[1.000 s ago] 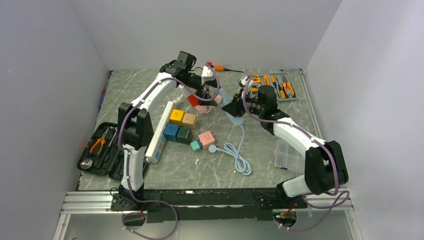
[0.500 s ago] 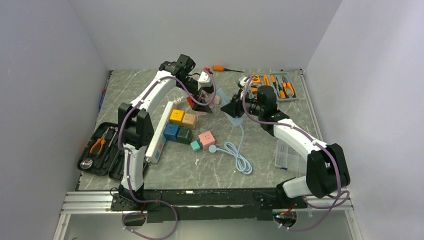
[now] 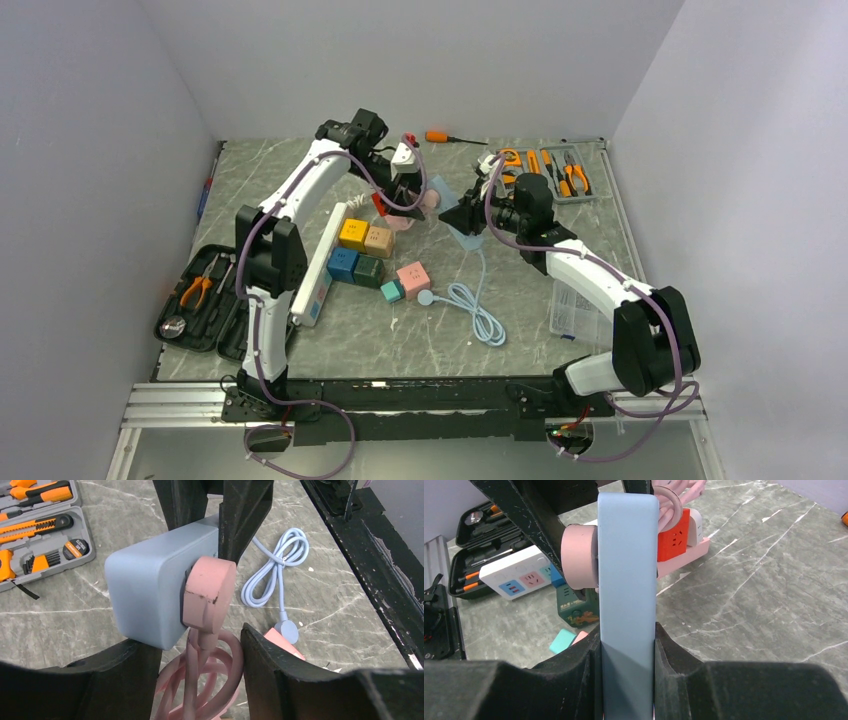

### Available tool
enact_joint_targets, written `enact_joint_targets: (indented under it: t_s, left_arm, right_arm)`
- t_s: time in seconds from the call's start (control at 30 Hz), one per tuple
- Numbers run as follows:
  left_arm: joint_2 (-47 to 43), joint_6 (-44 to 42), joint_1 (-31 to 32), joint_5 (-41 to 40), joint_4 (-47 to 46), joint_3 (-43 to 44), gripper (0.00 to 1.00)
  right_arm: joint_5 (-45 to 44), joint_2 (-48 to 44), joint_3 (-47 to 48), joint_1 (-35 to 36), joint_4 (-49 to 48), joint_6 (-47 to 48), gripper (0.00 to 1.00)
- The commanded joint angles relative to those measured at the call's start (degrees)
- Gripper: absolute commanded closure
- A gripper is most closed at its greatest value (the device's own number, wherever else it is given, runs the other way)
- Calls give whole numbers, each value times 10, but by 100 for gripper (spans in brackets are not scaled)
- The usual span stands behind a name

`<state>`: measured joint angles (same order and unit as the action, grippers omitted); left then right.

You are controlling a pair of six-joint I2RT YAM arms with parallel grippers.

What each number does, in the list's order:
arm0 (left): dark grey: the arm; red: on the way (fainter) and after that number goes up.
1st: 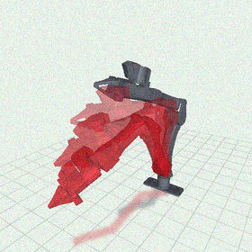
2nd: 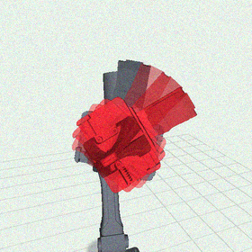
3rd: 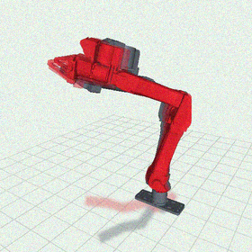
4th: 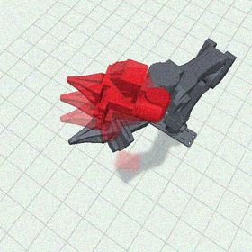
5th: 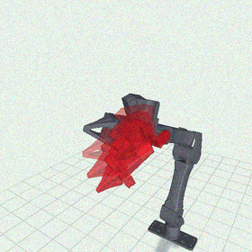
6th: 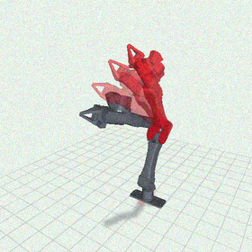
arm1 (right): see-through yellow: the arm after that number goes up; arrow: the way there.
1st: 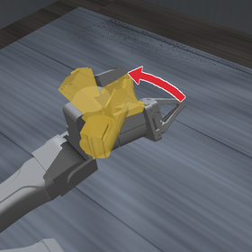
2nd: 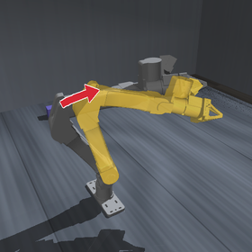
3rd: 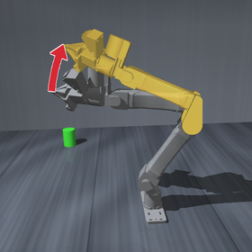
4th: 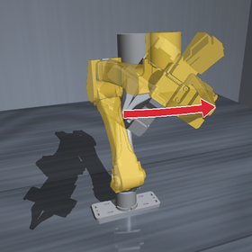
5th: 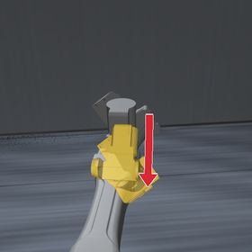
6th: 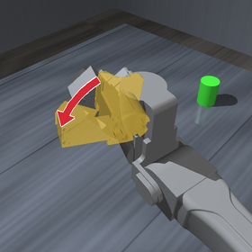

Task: Pull the plug off the socket
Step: Remove the plug from the socket.

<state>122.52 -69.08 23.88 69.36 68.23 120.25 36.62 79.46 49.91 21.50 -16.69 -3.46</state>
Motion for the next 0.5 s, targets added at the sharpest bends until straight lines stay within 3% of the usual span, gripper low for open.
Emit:
enact_joint_targets:
  t_s: [0.0, 0.13, 0.3, 0.47]
  left_arm:
    - [-11, -37, -4, 28, 77, -5, 43]
    - [-6, -67, -4, 37, 114, 11, 57]
    - [12, -118, -5, 43, 182, 42, 94]
    - [7, -137, -4, 45, 194, 34, 100]
  right_arm:
    - [-3, -34, 18, -7, -167, -12, 100]
    - [-15, -23, 8, -8, -186, -18, 100]
    - [-30, -11, 6, -8, -198, -20, 100]
    - [-21, 2, 15, -8, -203, -27, 100]
